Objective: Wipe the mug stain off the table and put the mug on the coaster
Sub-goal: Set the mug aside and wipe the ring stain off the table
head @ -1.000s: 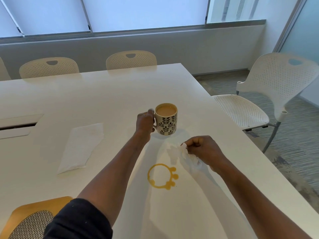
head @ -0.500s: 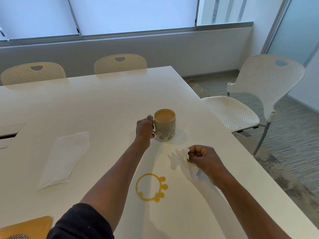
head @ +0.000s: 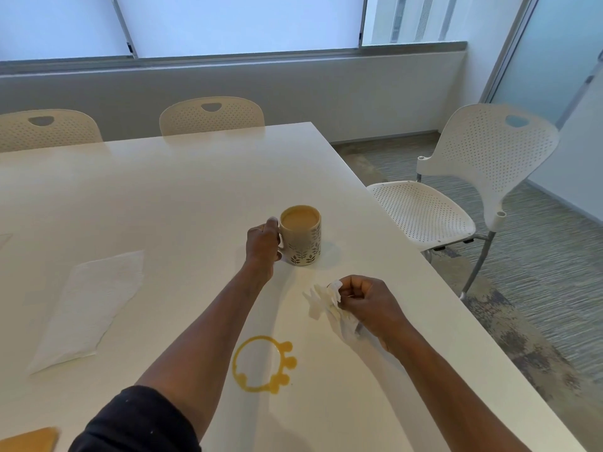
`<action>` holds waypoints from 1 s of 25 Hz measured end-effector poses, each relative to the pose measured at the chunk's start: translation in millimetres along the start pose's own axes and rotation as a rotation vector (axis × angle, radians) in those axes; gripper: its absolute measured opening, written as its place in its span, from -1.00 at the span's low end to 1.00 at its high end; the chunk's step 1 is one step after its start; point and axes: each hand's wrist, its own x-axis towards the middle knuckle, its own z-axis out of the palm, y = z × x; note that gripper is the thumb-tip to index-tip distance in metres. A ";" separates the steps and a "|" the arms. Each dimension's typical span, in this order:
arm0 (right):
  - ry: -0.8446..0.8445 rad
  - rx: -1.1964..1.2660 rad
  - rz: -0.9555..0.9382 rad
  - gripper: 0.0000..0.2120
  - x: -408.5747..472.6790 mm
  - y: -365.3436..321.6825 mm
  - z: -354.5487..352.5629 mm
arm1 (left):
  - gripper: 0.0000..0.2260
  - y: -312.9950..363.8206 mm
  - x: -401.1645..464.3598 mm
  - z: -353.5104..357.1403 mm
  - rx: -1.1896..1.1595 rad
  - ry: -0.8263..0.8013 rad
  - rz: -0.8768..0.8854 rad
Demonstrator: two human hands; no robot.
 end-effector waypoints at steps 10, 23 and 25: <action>0.004 -0.038 0.004 -0.87 4.6 -5.9 2.7 | -0.68 1.3 -2.8 3.2 0.004 0.027 -0.016; -0.012 -0.049 0.007 -0.81 3.3 -4.6 1.0 | -0.71 8.8 -18.3 3.1 0.014 0.031 -0.021; -0.018 -0.062 0.005 -0.82 4.1 -4.2 0.5 | -0.73 9.8 -20.7 3.0 0.001 0.044 -0.037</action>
